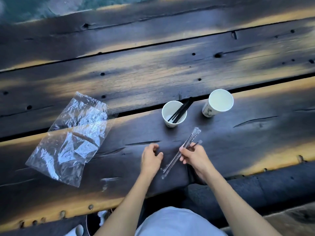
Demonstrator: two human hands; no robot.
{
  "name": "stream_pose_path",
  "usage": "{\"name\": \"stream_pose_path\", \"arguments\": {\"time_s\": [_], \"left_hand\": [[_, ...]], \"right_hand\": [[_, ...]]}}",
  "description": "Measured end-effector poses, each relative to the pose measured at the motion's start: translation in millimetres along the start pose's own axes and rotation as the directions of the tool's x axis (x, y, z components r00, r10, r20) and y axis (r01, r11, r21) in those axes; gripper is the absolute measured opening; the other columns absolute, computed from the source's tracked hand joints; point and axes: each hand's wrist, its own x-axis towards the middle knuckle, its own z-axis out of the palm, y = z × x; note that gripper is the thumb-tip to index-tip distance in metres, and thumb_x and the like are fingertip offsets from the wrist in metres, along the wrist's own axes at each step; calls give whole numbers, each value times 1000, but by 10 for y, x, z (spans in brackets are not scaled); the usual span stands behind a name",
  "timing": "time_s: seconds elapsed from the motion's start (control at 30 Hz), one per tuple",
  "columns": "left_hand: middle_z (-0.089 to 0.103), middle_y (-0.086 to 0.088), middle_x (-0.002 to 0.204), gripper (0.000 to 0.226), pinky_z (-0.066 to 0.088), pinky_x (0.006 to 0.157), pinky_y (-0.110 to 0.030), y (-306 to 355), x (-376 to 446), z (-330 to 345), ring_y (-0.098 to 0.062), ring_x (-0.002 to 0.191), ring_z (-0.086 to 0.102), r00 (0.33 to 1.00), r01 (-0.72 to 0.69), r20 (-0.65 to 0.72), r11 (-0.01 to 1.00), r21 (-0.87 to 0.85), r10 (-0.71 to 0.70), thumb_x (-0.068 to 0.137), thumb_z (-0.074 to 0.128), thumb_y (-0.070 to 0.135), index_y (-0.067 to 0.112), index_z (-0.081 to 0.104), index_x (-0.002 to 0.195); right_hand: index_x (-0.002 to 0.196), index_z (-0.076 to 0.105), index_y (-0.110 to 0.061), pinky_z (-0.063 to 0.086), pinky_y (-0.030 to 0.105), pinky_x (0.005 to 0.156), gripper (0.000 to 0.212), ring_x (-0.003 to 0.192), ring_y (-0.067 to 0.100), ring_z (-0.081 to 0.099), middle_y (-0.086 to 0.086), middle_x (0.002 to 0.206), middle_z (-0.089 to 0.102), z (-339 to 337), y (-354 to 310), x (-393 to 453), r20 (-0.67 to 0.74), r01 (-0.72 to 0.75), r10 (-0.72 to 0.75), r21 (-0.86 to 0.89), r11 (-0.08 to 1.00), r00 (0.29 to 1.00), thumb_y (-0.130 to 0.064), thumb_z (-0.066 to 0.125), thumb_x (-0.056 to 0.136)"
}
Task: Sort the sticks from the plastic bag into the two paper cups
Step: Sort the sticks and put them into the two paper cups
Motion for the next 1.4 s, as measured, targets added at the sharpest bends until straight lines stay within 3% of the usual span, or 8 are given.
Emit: {"name": "stream_pose_path", "arguments": {"time_s": [0.1,0.2,0.37,0.57,0.87,1.13,1.27,1.4], "left_hand": [[46,-4,140,54,37,107,-38,73,-49,84,-28,128,43,980,-198,40,916,350,197,84,70,28,20,53,134],[19,-9,162,78,26,117,-44,96,-26,183,-32,149,17,975,-221,109,812,539,193,83,72,39,24,33,148],[-9,-14,167,106,13,119,-60,102,-5,337,-38,153,-7,979,-197,171,690,697,106,81,72,50,25,5,158],[-11,-13,167,107,15,119,-59,127,6,345,-36,153,-8,981,-191,170,652,734,96,82,69,53,26,0,159],[-12,-11,167,108,13,120,-58,152,-16,340,-34,153,-10,982,-185,162,668,721,98,81,70,53,27,0,158],[-13,-8,167,108,11,121,-56,109,12,363,-31,154,-11,985,-170,140,697,697,101,79,72,54,30,2,158],[-5,-5,168,101,10,123,-50,73,15,298,-27,154,-6,982,-186,138,817,546,131,78,74,49,31,14,158],[17,-7,166,80,16,122,-39,-73,-19,-54,-23,153,13,993,-80,-89,996,48,84,83,74,29,23,36,152]], "right_hand": [[92,61,-4,42,20,42,7,52,13,54,8,73,58,-366,-176,-100,-177,94,-73,111,989,981,3,61,91],[91,60,-5,45,20,44,7,51,13,56,6,71,58,-685,-494,-230,-298,231,-162,216,948,941,3,62,92],[86,58,-8,49,20,49,13,53,14,59,1,63,60,-1086,-1178,-435,-458,514,-397,164,842,796,3,60,92],[96,58,-2,53,25,53,3,58,17,59,5,72,57,-1255,-1741,-339,-527,657,-572,-35,753,628,-5,59,94],[78,67,-9,61,45,67,10,54,19,63,8,63,64,-1176,-1550,526,-386,399,-476,-265,878,790,-13,61,86],[94,64,-5,60,50,82,10,58,13,67,3,74,62,-1227,-1515,402,-343,450,-504,-228,863,793,-13,65,89],[142,42,-5,59,25,66,58,57,10,69,23,117,62,-1210,-1599,216,-411,510,-533,-174,842,740,-18,65,90],[139,43,-1,55,20,56,44,53,8,65,-10,79,72,-898,-1742,-122,-459,613,-662,-277,740,592,-14,50,97]]}}
